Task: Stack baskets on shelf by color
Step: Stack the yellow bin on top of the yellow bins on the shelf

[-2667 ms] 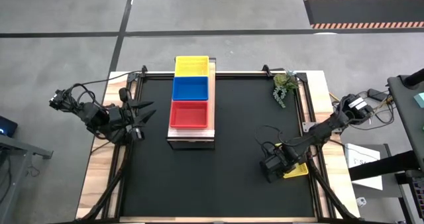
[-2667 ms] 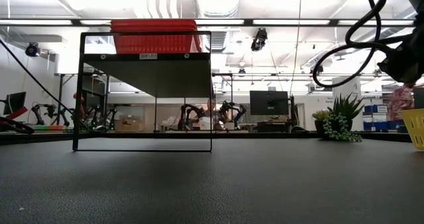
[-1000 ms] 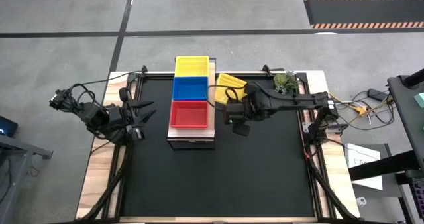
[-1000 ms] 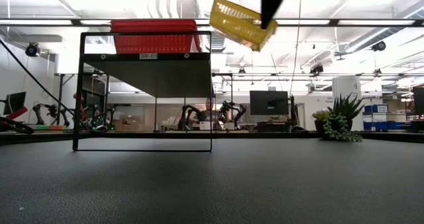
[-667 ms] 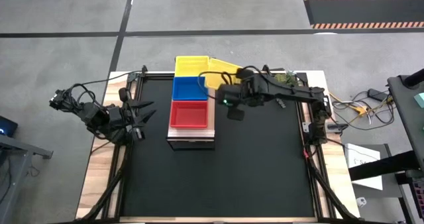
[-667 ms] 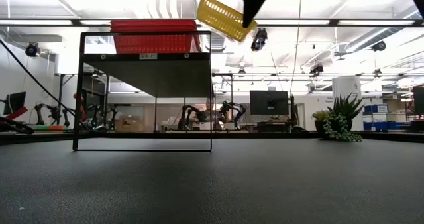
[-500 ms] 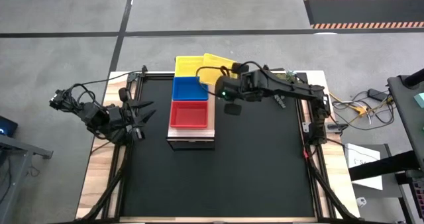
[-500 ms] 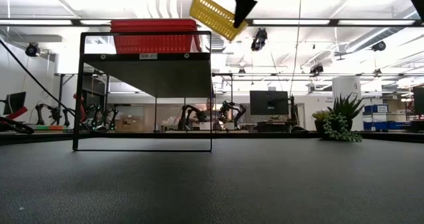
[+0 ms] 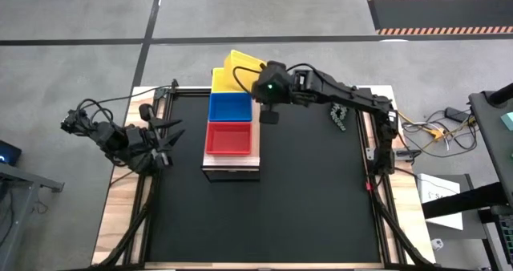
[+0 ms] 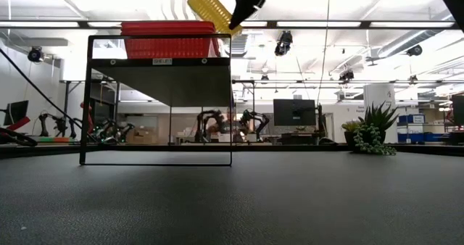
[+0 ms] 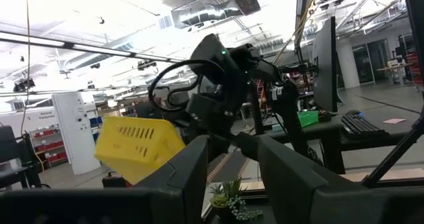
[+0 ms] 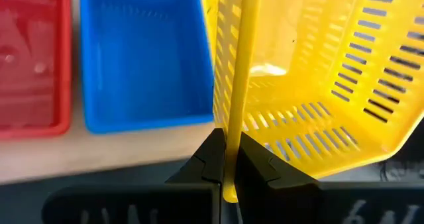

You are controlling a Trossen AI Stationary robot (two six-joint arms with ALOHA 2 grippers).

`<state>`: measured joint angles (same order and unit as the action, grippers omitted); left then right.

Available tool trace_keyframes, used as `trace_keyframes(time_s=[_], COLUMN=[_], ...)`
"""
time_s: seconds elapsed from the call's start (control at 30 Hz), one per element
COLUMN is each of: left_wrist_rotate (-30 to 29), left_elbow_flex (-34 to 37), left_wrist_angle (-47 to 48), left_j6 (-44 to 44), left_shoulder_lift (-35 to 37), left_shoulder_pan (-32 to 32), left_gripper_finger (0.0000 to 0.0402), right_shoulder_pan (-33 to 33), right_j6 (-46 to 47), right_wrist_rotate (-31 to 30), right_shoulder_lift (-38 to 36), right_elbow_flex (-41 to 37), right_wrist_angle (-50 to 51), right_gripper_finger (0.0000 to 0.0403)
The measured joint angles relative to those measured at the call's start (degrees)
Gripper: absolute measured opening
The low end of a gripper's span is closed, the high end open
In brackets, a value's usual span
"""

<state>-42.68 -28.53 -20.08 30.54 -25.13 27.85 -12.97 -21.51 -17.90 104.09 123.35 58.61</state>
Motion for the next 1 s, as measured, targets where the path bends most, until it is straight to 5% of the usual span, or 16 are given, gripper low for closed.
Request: trace_keyframes(time_s=[0.33,1.0], left_wrist_rotate=[0.0,0.0], left_elbow_flex=[0.0,0.1], left_wrist_angle=[0.0,0.0], left_j6=[0.2,0.4], left_shoulder_lift=[0.1,0.1], left_shoulder_pan=[0.0,0.0], left_gripper_finger=[0.0118,0.0118], right_shoulder_pan=[-3.0,-7.5], right_j6=[-4.8,-9.2], right_wrist_rotate=[6.1,7.2], right_shoulder_lift=[0.0,5.0], right_elbow_flex=[-3.6,-6.4], right_wrist_angle=[-11.4,-15.4], right_gripper_finger=[0.0012,0.0012])
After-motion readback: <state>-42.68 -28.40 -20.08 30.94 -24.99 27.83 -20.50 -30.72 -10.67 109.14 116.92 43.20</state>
